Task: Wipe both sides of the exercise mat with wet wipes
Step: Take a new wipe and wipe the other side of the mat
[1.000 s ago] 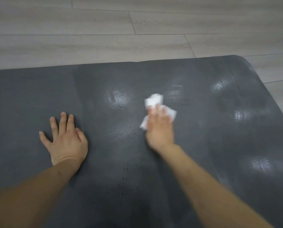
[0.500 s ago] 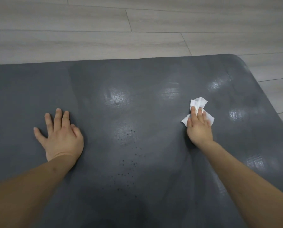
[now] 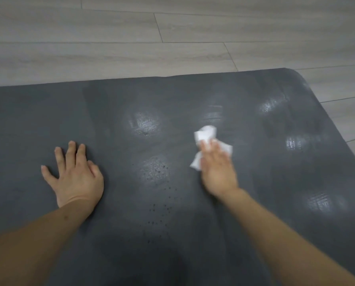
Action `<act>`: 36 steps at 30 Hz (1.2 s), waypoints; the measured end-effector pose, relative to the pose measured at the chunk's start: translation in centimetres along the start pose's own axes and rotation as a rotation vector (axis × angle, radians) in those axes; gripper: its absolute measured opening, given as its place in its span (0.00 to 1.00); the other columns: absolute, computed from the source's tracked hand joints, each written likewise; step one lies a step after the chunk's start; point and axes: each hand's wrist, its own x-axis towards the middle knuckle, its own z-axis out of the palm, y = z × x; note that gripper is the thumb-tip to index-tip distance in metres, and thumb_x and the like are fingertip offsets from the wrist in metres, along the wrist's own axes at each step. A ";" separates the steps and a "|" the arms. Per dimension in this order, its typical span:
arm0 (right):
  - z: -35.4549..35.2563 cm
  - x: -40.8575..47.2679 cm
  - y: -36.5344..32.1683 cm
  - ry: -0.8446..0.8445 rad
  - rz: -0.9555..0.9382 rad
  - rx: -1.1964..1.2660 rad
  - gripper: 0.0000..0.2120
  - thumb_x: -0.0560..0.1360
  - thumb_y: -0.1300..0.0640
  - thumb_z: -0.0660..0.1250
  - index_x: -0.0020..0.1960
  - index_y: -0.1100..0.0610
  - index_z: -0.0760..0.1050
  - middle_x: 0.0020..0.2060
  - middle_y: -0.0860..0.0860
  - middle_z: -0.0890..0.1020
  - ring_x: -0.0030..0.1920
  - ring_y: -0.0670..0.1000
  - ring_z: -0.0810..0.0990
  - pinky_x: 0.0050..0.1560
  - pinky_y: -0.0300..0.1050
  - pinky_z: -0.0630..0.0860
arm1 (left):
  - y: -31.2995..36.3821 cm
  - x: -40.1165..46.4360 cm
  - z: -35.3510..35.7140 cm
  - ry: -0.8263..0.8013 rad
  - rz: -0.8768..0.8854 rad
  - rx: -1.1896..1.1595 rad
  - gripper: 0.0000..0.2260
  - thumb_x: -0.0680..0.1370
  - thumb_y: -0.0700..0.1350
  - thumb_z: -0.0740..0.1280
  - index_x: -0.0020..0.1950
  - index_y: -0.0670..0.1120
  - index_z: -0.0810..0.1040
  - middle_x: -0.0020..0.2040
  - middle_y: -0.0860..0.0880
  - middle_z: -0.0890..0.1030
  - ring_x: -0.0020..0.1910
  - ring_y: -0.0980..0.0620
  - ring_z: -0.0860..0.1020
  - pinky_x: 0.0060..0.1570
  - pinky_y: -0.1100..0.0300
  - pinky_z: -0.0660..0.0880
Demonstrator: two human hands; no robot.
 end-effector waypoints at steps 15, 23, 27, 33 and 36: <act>-0.9 -1.0 -13.3 -0.192 -0.495 0.047 0.27 0.87 0.49 0.47 0.84 0.49 0.50 0.84 0.50 0.50 0.84 0.53 0.45 0.82 0.54 0.48 | 0.1 0.1 -0.1 -0.013 -0.005 0.004 0.25 0.82 0.50 0.56 0.80 0.51 0.63 0.82 0.54 0.57 0.82 0.48 0.49 0.76 0.32 0.46; -2.8 24.3 -26.0 -0.240 -0.470 0.009 0.27 0.87 0.50 0.45 0.85 0.49 0.44 0.84 0.50 0.44 0.84 0.54 0.42 0.82 0.56 0.43 | -0.2 0.4 -0.1 -0.009 0.029 0.027 0.28 0.80 0.52 0.49 0.80 0.51 0.64 0.82 0.54 0.59 0.82 0.46 0.50 0.76 0.32 0.46; -2.1 21.3 -24.7 -0.206 -0.549 0.020 0.26 0.87 0.50 0.45 0.84 0.49 0.47 0.84 0.51 0.46 0.84 0.54 0.44 0.82 0.56 0.46 | -0.6 0.5 -0.1 -0.014 0.049 0.033 0.27 0.80 0.52 0.50 0.80 0.51 0.65 0.82 0.53 0.60 0.82 0.45 0.51 0.75 0.31 0.48; -1.0 3.5 -15.9 -0.267 -0.744 -0.069 0.27 0.86 0.49 0.44 0.85 0.48 0.48 0.84 0.48 0.47 0.84 0.52 0.43 0.82 0.53 0.47 | -0.8 0.4 0.0 -0.013 0.041 0.027 0.27 0.80 0.52 0.51 0.80 0.50 0.66 0.81 0.52 0.62 0.82 0.45 0.53 0.76 0.32 0.48; -1.2 3.9 -15.1 -0.278 -0.775 -0.094 0.27 0.86 0.49 0.46 0.85 0.47 0.48 0.84 0.47 0.48 0.84 0.51 0.45 0.81 0.54 0.51 | -0.6 0.4 0.1 0.003 0.042 0.023 0.27 0.80 0.52 0.51 0.79 0.50 0.67 0.81 0.52 0.63 0.82 0.45 0.53 0.76 0.32 0.49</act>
